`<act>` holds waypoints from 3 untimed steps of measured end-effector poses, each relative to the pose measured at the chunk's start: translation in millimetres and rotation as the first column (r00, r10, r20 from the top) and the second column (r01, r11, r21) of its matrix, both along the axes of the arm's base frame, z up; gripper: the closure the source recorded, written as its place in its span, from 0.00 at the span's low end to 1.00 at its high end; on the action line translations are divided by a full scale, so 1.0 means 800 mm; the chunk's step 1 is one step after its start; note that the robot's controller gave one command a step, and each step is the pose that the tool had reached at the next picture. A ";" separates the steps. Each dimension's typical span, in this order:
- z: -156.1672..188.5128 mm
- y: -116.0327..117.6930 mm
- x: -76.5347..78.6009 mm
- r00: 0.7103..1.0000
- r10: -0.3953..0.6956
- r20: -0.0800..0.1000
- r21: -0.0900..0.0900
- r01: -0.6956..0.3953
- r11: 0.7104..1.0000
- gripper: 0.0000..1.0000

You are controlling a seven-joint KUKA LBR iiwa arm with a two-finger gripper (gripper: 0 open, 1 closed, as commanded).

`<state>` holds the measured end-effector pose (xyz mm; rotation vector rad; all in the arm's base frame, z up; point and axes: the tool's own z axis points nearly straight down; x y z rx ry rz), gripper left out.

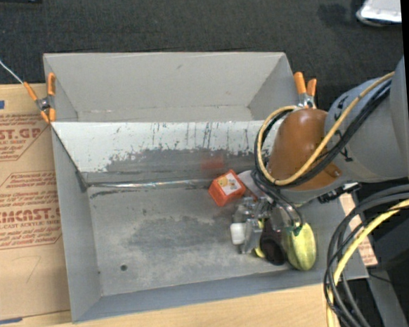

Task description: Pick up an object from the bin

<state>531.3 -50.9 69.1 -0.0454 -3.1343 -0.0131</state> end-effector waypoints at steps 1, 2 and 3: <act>0.100 -0.001 -0.008 1.000 -0.002 -0.005 0.001 0.002 1.000 1.00; 0.044 -0.005 0.004 1.000 0.020 0.008 -0.001 -0.020 1.000 1.00; 0.093 -0.004 0.005 1.000 0.030 -0.004 0.001 -0.030 1.000 1.00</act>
Offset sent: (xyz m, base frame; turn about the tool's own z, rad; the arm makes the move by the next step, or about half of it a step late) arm 0.0047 -0.0063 0.0009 -0.0303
